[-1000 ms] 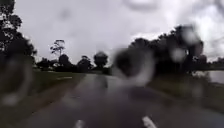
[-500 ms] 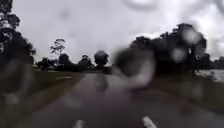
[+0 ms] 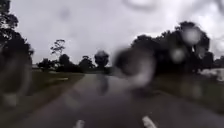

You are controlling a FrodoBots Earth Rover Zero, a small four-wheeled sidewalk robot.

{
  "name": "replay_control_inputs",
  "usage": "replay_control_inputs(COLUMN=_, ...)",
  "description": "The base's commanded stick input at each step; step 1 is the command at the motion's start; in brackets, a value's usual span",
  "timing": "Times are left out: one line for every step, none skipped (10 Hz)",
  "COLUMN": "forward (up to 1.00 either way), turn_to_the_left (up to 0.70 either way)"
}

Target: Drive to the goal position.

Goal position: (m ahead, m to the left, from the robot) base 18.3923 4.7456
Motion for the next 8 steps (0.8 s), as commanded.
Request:
replay_control_inputs(forward=0.85, turn_to_the_left=0.0)
replay_control_inputs(forward=0.85, turn_to_the_left=0.0)
replay_control_inputs(forward=0.85, turn_to_the_left=0.0)
replay_control_inputs(forward=0.85, turn_to_the_left=0.0)
replay_control_inputs(forward=0.85, turn_to_the_left=0.0)
replay_control_inputs(forward=0.85, turn_to_the_left=0.0)
replay_control_inputs(forward=0.85, turn_to_the_left=0.0)
replay_control_inputs(forward=0.85, turn_to_the_left=0.0)
